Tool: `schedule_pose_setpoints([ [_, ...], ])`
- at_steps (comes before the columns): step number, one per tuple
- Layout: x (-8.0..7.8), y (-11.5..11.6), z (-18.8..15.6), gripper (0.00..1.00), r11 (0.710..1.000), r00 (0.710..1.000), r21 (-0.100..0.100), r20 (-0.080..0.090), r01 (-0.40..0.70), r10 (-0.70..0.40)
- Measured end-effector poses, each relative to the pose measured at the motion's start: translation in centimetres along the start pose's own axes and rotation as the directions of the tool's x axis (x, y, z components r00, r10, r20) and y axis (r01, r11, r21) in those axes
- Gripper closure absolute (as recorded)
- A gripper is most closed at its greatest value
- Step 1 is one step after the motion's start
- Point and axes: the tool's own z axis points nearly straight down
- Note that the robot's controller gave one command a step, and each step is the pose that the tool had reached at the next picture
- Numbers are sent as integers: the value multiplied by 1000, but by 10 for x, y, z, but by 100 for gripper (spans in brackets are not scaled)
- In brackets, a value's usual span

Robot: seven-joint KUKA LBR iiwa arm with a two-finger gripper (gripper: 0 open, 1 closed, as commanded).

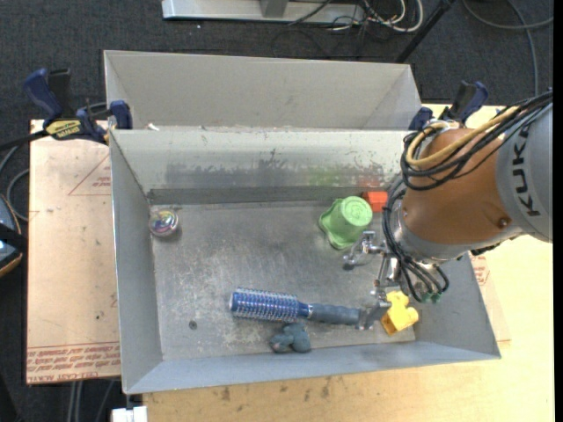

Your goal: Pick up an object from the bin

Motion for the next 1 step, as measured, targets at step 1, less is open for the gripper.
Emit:
schedule_pose_setpoints([
  [1, 5, 1, 79, 0, 1000, 1000, 0, 8, 16, -16],
])
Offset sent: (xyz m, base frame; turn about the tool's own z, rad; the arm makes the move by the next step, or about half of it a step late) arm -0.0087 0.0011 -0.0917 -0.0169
